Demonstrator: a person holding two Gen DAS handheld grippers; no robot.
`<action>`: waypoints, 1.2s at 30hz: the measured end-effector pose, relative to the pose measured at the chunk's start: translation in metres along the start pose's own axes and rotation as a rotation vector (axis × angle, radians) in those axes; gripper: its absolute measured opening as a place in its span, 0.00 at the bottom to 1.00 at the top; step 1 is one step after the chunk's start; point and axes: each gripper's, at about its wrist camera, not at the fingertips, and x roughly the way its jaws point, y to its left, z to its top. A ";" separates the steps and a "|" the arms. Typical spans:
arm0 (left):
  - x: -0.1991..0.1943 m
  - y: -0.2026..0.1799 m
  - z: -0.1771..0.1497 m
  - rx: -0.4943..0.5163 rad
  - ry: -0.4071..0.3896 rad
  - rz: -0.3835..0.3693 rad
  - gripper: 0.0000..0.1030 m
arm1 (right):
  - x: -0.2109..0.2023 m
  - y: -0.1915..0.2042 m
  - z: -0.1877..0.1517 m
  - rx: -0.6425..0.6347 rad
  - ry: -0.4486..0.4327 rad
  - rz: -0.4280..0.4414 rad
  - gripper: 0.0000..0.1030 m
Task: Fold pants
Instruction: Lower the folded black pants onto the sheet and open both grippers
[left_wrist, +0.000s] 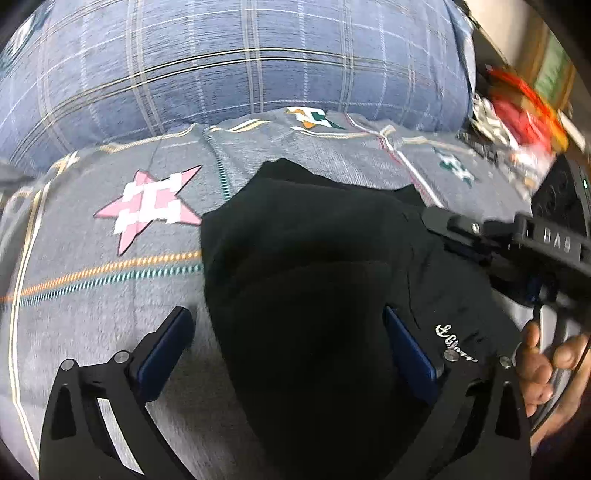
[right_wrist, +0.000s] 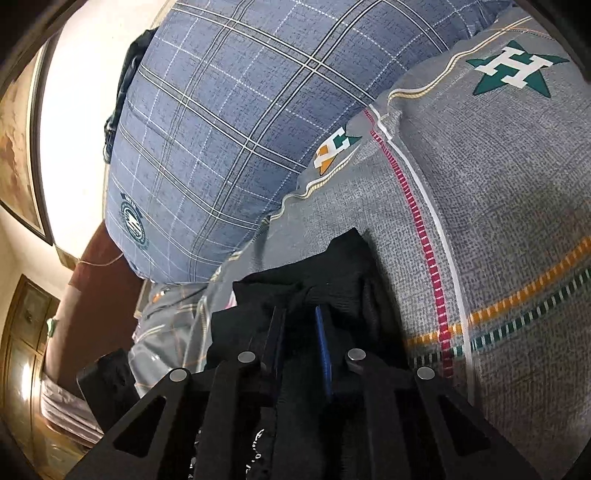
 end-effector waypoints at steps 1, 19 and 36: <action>-0.006 0.001 -0.002 -0.013 -0.011 -0.007 0.97 | -0.003 0.004 -0.001 -0.023 -0.004 -0.014 0.18; -0.067 0.025 -0.030 0.005 -0.206 0.240 0.97 | -0.041 0.078 -0.062 -0.422 -0.110 -0.262 0.31; -0.030 0.035 -0.032 0.051 -0.161 0.218 0.98 | -0.003 0.071 -0.073 -0.551 -0.082 -0.427 0.36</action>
